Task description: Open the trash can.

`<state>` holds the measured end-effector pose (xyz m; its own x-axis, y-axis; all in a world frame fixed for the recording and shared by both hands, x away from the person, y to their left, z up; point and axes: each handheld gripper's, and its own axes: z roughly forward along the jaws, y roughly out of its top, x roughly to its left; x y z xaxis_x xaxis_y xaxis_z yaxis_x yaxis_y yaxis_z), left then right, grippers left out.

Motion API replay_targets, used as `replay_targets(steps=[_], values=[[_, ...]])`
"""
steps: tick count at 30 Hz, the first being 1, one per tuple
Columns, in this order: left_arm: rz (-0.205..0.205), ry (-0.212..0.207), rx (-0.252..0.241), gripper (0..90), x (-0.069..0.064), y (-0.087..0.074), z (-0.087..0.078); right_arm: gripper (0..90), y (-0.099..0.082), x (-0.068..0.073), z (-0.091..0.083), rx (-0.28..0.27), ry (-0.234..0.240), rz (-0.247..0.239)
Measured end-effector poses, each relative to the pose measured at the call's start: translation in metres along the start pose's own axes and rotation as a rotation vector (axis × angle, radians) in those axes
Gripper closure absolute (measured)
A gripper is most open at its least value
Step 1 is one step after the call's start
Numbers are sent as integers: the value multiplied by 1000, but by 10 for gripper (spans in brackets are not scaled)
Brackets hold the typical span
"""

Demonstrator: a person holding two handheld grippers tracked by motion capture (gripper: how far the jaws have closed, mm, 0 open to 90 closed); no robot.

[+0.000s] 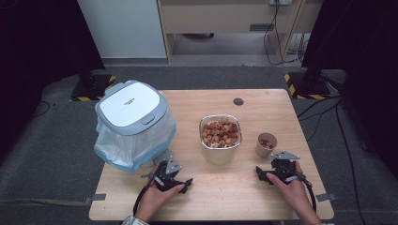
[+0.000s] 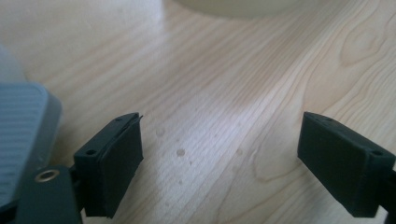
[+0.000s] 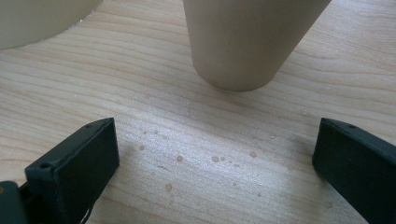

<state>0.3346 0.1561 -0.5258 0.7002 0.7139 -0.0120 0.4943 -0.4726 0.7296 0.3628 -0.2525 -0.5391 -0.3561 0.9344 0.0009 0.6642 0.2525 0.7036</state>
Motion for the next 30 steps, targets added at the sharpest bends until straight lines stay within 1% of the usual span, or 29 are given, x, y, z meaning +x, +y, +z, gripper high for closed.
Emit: replay_targets(steps=[2,3,4,5,7,8,9,10,11,12,13,14,15,16,17,18,19,20,21,22,23,24,25,26,27,28,29,30], values=[[13,6,-7,193,-2,2,-4,9,0,0,0,0,1,-1],[13,6,-7,202,-2,2,-4,9,0,0,0,0,1,-1],[18,3,-11,227,-3,5,-9,9,0,0,0,0,3,-3],[18,3,-11,269,-3,5,-9,9,0,0,0,0,3,-3],[18,5,-32,287,-3,8,-14,9,0,0,0,-2,9,-12],[21,17,-53,302,-3,13,-21,9,-1,0,-1,0,14,-16],[21,17,-53,314,-3,13,-21,9,-1,0,-1,0,14,-16],[19,22,-65,314,-3,17,-26,9,-1,0,-1,1,17,-16],[29,38,-79,332,-2,22,-32,10,-2,0,-2,0,23,-22],[37,53,-82,346,-1,25,-34,9,-2,0,-2,-1,24,-22],[37,53,-82,360,-1,25,-34,9,-2,0,-2,-1,24,-22],[36,74,-82,364,3,28,-39,9,-2,0,-2,0,26,-21],[36,74,-82,378,3,28,-39,9,-2,0,-2,0,26,-21],[42,96,-70,402,8,28,-41,9,-2,-1,-2,-1,29,-28],[36,107,-71,418,11,28,-42,9,-2,-1,-2,0,30,-30],[39,114,-67,454,14,26,-43,10,-2,-1,-2,0,30,-30],[39,114,-67,505,14,26,-43,10,-2,-1,-2,0,30,-30],[42,139,-58,539,21,23,-44,9,-2,-1,-2,0,31,-30],[42,139,-58,574,21,23,-44,9,-2,-1,-2,0,31,-30],[36,156,-48,615,27,21,-43,9,-2,-1,-2,0,31,-32],[36,156,-48,653,27,21,-43,9,-2,-1,-2,0,31,-32],[37,168,-41,689,30,20,-42,9,-2,-1,-2,0,32,-32],[44,200,-22,724,34,18,-40,9,-2,-1,-2,0,32,-32],[42,216,-23,749,35,18,-39,10,-2,-1,-2,0,32,-32],[42,216,-23,768,35,18,-39,10,-2,-1,-2,0,32,-32],[49,250,-19,786,37,16,-40,9,-2,-1,-3,1,34,-33],[49,250,-19,796,37,16,-40,9,-2,-1,-3,1,34,-33],[45,260,-9,796,38,15,-39,9,-2,-1,-3,0,34,-33]])
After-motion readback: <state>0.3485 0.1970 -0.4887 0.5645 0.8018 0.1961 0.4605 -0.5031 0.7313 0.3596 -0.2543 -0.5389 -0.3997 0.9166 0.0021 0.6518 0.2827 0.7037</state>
